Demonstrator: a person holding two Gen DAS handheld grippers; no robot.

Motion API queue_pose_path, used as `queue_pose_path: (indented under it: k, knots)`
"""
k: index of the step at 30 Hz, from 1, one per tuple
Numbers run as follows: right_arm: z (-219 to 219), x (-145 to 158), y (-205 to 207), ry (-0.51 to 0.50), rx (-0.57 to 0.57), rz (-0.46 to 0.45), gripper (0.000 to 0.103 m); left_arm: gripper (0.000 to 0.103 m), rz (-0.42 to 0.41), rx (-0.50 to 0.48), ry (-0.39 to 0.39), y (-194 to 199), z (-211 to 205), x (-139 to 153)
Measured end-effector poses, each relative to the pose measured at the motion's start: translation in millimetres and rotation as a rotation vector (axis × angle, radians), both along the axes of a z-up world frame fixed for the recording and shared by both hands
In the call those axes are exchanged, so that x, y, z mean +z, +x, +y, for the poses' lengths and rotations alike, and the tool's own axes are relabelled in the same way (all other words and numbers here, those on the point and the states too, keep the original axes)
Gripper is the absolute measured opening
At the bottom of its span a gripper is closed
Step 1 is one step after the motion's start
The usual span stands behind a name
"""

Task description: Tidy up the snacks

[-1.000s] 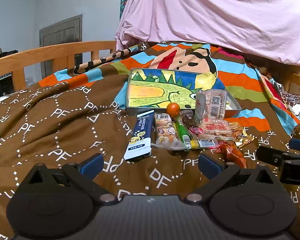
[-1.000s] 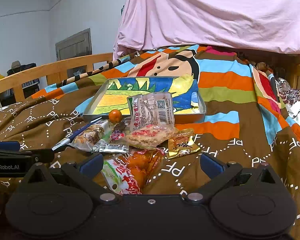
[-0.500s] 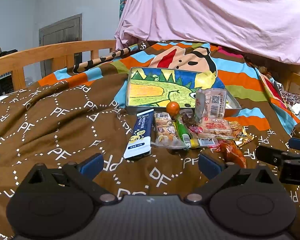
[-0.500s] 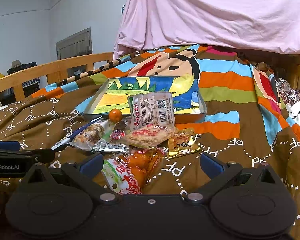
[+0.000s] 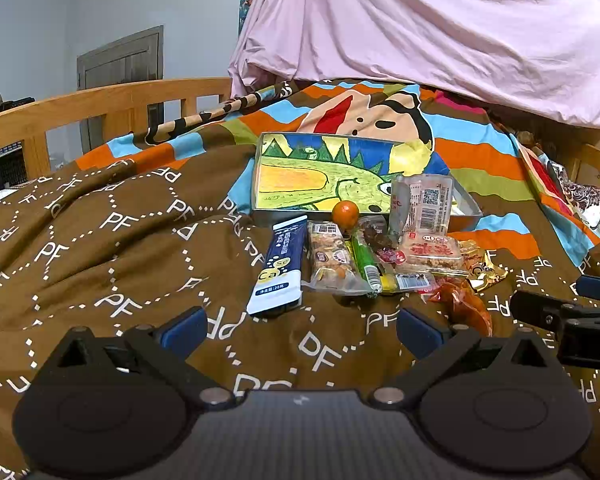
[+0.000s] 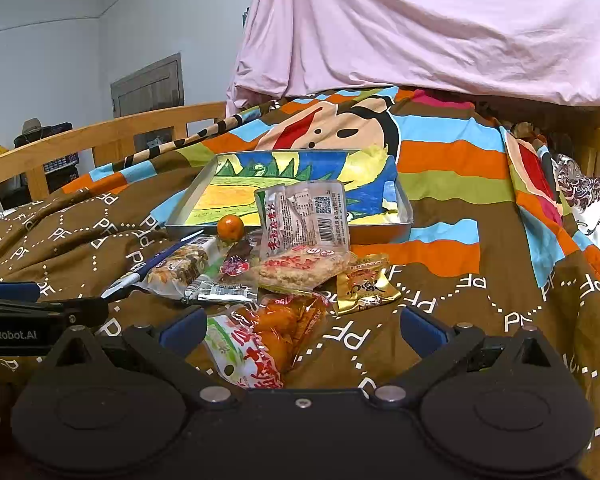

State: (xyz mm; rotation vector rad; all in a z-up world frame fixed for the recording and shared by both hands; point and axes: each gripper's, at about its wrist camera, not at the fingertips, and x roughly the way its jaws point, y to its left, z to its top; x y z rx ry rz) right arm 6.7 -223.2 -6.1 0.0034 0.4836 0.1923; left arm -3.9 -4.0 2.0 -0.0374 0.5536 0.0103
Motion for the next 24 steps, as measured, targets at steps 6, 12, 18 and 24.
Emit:
queue_pose_path:
  k: [6, 12, 18, 24]
  knots:
    - [-0.1, 0.1, 0.8, -0.001, 0.000, 0.001, 0.102, 0.103, 0.001, 0.000, -0.001, 0.0, 0.0, -0.5]
    - [-0.1, -0.2, 0.9, -0.001, 0.002, 0.003, 0.102, 0.103, 0.006, -0.003, -0.003, 0.1, 0.2, -2.5]
    - [1.9, -1.0, 1.0, -0.008, 0.011, 0.004, 0.102, 0.103, 0.034, -0.010, -0.013, 4.7, 2.3, -6.4]
    - [5.5, -3.2, 5.3, -0.014, 0.028, 0.026, 0.102, 0.103, 0.026, -0.018, 0.003, 17.5, 5.6, 0.1]
